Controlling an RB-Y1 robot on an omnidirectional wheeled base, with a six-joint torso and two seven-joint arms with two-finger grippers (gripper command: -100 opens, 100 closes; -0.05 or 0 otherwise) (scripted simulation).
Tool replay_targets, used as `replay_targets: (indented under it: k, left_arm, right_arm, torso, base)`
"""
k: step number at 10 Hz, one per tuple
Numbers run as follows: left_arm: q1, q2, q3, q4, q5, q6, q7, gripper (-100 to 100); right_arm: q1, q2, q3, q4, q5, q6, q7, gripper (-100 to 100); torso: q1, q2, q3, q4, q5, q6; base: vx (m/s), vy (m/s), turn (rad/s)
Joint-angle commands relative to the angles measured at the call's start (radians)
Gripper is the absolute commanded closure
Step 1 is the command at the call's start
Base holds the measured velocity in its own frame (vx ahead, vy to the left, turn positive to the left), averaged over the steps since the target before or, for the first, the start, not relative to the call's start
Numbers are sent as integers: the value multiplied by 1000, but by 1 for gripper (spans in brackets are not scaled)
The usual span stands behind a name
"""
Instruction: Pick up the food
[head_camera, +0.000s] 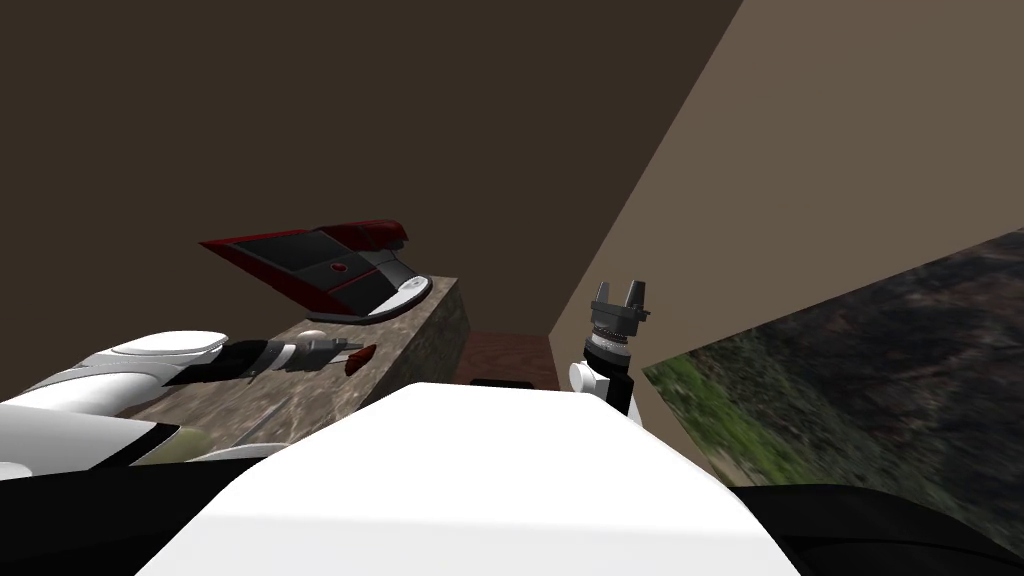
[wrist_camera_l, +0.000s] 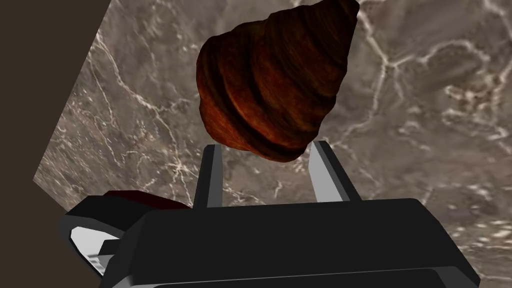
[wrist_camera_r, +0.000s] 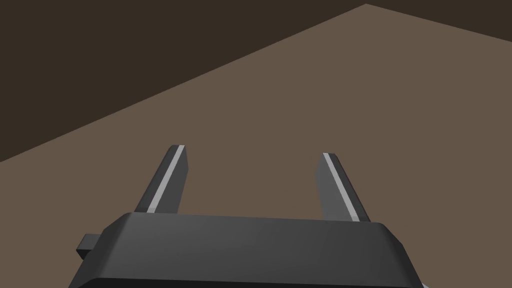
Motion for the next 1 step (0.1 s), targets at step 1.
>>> replay_targets:
  k: [1]
  left_arm:
    - [0, 0, 0, 0, 0, 0, 0, 0]
  right_arm:
    - [0, 0, 0, 0, 0, 0, 0, 0]
  torso:
    - [0, 0, 0, 0, 0, 0]
  base:
    - [-5, 1, 2]
